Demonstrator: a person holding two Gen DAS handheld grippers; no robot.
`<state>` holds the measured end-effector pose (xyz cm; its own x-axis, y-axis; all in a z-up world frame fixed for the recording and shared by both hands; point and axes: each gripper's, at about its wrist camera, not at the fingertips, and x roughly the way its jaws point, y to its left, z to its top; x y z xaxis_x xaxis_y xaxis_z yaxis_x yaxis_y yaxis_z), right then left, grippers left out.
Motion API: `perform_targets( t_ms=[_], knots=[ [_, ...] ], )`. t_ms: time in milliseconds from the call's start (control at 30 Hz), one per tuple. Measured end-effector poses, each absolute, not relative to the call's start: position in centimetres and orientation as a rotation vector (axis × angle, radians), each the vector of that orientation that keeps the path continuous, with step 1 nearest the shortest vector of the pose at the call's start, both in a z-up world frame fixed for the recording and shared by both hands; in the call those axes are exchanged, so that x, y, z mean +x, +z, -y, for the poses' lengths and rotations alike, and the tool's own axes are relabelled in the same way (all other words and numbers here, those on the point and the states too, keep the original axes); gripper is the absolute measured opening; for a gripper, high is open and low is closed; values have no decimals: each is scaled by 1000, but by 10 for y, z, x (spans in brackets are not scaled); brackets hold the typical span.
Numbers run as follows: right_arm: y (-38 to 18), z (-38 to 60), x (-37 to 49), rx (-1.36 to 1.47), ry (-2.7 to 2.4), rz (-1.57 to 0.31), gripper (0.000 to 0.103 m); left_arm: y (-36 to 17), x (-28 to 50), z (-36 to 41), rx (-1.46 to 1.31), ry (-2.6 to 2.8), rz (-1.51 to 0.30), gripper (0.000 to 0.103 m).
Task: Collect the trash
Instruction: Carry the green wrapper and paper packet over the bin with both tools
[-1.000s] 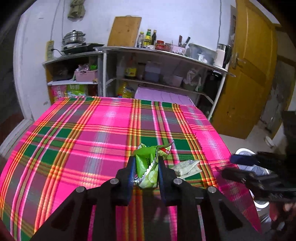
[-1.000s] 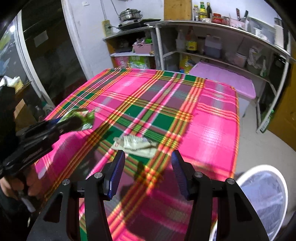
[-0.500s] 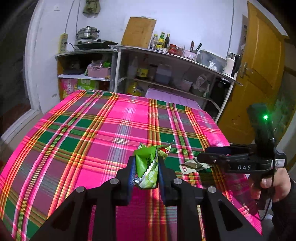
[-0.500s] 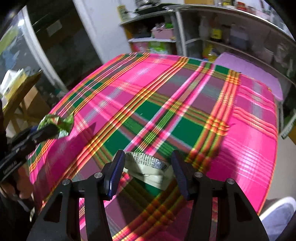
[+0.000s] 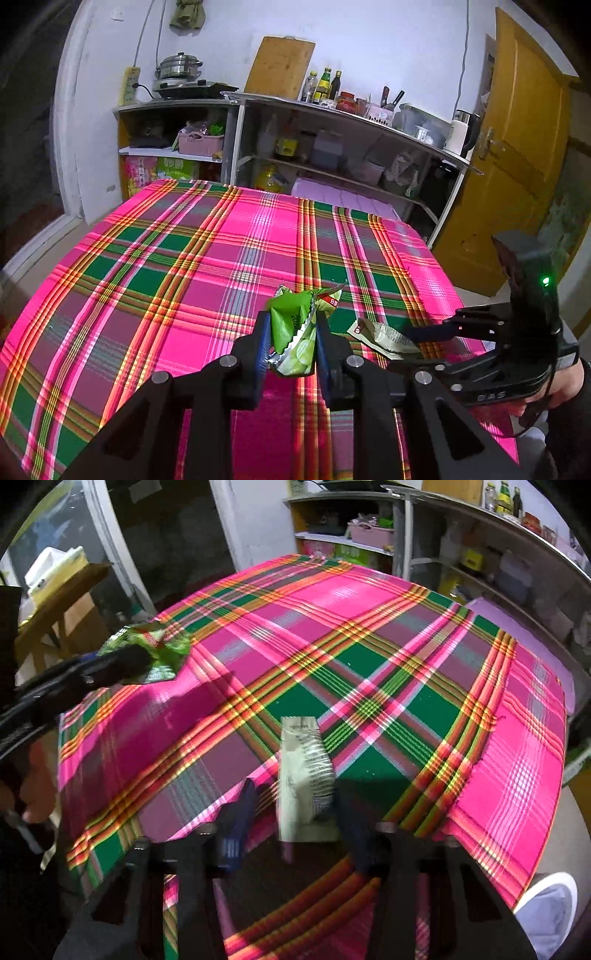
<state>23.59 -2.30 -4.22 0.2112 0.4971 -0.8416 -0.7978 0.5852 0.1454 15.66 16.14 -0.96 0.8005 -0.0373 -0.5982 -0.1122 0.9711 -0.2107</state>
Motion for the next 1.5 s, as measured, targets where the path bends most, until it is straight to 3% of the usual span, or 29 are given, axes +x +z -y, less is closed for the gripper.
perform_targets(
  t_ms=[133, 467, 1500],
  knots=[
    [-39, 25, 230, -343, 876, -978, 23, -9, 156, -162, -241, 42, -644, 23],
    [-8, 68, 200, -215, 778, -910, 23, -3, 136, -146, -249, 16, -643, 23],
    [46, 211, 96, 19, 596, -740, 23, 32, 83, 11, -158, -240, -634, 23]
  ],
)
